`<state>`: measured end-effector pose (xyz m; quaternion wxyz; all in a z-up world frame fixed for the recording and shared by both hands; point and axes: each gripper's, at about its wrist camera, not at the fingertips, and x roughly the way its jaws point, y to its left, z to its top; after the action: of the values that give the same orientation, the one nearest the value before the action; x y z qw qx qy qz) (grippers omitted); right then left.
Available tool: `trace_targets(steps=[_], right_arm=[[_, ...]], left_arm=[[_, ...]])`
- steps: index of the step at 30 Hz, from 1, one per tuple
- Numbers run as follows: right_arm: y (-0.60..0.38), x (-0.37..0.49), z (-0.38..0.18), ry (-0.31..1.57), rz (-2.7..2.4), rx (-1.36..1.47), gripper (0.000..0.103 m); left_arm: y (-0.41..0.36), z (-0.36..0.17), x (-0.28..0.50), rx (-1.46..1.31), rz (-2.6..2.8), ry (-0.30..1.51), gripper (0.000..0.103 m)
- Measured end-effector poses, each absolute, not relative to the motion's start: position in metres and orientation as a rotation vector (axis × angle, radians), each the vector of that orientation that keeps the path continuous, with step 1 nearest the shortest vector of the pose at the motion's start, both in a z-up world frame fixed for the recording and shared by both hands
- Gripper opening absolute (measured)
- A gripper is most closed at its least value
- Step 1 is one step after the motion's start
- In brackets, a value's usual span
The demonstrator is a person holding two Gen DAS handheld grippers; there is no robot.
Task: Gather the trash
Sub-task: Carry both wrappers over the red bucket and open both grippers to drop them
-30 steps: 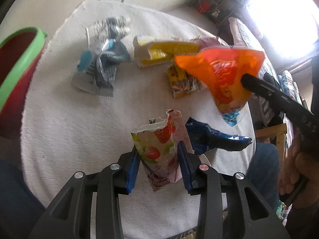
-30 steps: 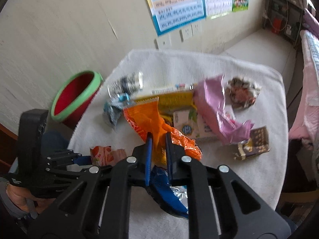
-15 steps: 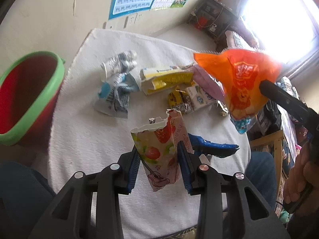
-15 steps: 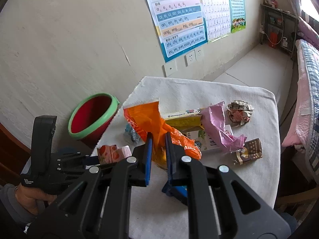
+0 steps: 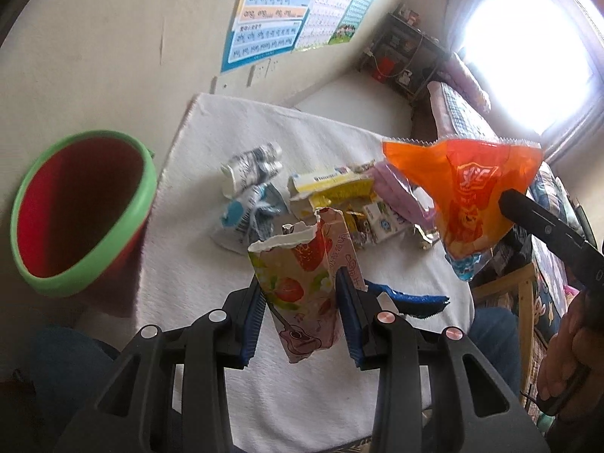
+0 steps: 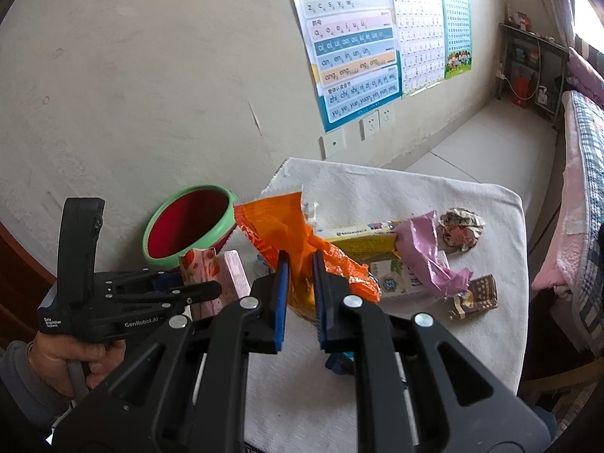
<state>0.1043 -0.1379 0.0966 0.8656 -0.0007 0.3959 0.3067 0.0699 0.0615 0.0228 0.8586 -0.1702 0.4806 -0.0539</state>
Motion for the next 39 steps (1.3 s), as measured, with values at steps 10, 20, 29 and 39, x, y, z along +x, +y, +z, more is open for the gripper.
trace_targets(steps=[10,20,29,39], right_arm=[[-0.089,0.106,0.117,0.795,0.715,-0.047,0.013],[-0.027,0.113,0.137,0.759,0.810,-0.064,0.013],[0.025,0.117,0.156,0.762,0.903,-0.056,0.013],[0.091,0.135,0.174,0.765,1.003,-0.086,0.013]], left_arm=[[0.117,0.036,0.063,-0.407,-0.030,0.948,0.035],[0.171,0.058,0.049,-0.432,0.056,0.907,0.035],[0.229,0.087,0.034,-0.437,0.158,0.885,0.035],[0.286,0.101,0.031,-0.474,0.241,0.862,0.035]])
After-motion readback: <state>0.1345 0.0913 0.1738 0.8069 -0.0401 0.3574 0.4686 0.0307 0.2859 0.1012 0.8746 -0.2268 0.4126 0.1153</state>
